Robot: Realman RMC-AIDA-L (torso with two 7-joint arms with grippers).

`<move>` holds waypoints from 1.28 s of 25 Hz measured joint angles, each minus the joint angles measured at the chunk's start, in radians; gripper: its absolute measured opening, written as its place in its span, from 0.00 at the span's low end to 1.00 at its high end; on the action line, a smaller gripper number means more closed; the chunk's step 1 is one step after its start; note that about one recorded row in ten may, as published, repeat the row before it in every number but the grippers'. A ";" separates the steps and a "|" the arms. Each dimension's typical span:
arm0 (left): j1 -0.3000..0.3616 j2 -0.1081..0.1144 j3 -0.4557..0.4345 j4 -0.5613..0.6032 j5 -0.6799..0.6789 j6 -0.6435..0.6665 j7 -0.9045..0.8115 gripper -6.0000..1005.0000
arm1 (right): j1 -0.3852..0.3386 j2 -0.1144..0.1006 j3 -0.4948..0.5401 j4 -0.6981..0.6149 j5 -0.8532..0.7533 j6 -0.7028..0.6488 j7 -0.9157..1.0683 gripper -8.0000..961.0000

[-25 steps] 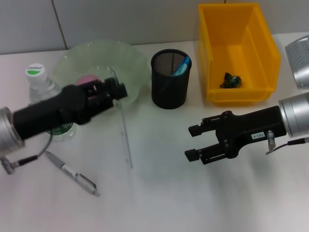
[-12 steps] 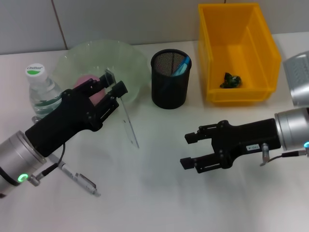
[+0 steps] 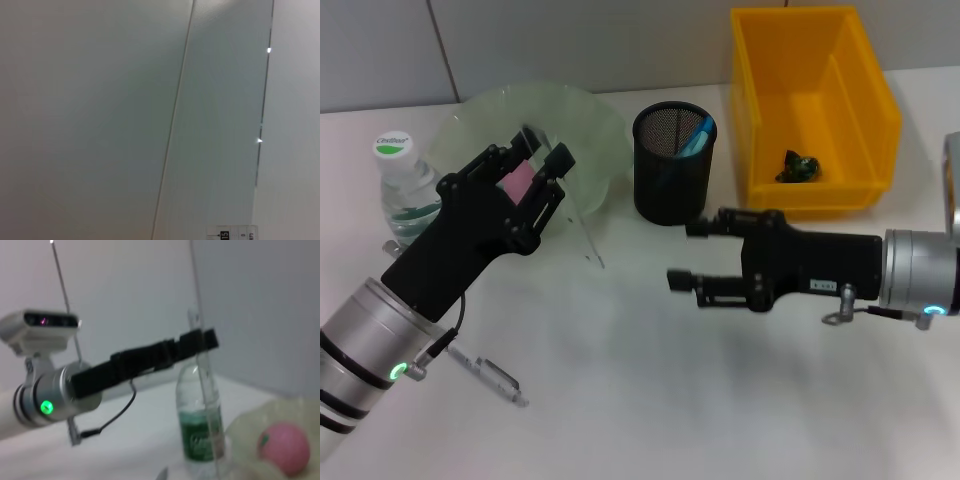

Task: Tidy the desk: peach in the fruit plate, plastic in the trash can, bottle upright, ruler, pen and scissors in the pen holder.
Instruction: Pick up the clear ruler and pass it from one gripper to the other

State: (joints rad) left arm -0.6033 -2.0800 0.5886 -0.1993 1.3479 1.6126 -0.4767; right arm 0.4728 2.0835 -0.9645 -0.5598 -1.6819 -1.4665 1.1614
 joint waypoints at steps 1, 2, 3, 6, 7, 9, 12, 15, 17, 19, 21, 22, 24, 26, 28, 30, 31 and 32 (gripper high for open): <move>-0.004 0.000 -0.009 -0.011 0.000 -0.002 0.017 0.41 | -0.004 0.000 0.000 0.046 0.065 0.012 -0.080 0.78; -0.006 0.000 -0.018 -0.020 0.000 -0.004 0.030 0.41 | -0.004 0.000 0.000 0.046 0.065 0.012 -0.080 0.78; -0.006 0.000 -0.018 -0.020 0.000 -0.004 0.030 0.41 | -0.004 0.001 -0.002 0.073 0.101 0.018 -0.120 0.78; -0.014 0.000 -0.071 -0.069 0.001 -0.016 0.103 0.42 | 0.012 0.002 -0.007 0.198 0.250 0.025 -0.282 0.78; -0.014 0.000 -0.071 -0.069 0.001 -0.016 0.103 0.42 | 0.012 0.002 -0.007 0.198 0.250 0.025 -0.282 0.78; -0.014 0.000 -0.071 -0.069 0.001 -0.016 0.103 0.42 | 0.025 0.003 -0.009 0.255 0.309 0.024 -0.352 0.78; -0.022 0.000 -0.176 -0.120 0.026 -0.052 0.161 0.42 | 0.059 0.006 -0.007 0.356 0.398 0.019 -0.437 0.78; -0.024 0.000 -0.301 -0.168 0.107 -0.111 0.219 0.42 | 0.074 0.007 -0.001 0.397 0.423 0.019 -0.466 0.78; -0.024 0.000 -0.326 -0.178 0.123 -0.122 0.230 0.43 | 0.089 0.008 0.002 0.428 0.439 0.020 -0.491 0.78; -0.023 0.000 -0.406 -0.200 0.193 -0.165 0.263 0.43 | 0.107 0.009 0.003 0.459 0.452 0.024 -0.510 0.78; -0.022 0.000 -0.422 -0.204 0.209 -0.171 0.265 0.43 | 0.137 0.009 -0.001 0.500 0.459 0.030 -0.542 0.78; -0.022 0.000 -0.422 -0.204 0.209 -0.171 0.265 0.43 | 0.137 0.009 -0.001 0.500 0.459 0.030 -0.542 0.78; -0.021 0.000 -0.444 -0.207 0.226 -0.178 0.266 0.43 | 0.154 0.009 -0.004 0.520 0.459 0.038 -0.566 0.78; -0.025 0.000 -0.460 -0.218 0.236 -0.187 0.267 0.43 | 0.182 0.009 -0.003 0.549 0.458 0.052 -0.586 0.78; -0.025 0.000 -0.461 -0.220 0.236 -0.189 0.268 0.43 | 0.189 0.009 -0.003 0.554 0.458 0.057 -0.588 0.78; -0.028 0.000 -0.470 -0.235 0.236 -0.197 0.286 0.44 | 0.202 0.009 0.000 0.564 0.458 0.069 -0.599 0.78; -0.028 0.000 -0.473 -0.241 0.236 -0.199 0.296 0.44 | 0.210 0.009 0.003 0.572 0.459 0.075 -0.607 0.78; -0.028 0.000 -0.477 -0.247 0.236 -0.201 0.306 0.44 | 0.218 0.009 0.005 0.580 0.459 0.080 -0.614 0.78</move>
State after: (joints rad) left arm -0.6316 -2.0800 0.1114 -0.4462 1.5841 1.4113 -0.1709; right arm 0.6910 2.0924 -0.9592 0.0203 -1.2234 -1.3869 0.5472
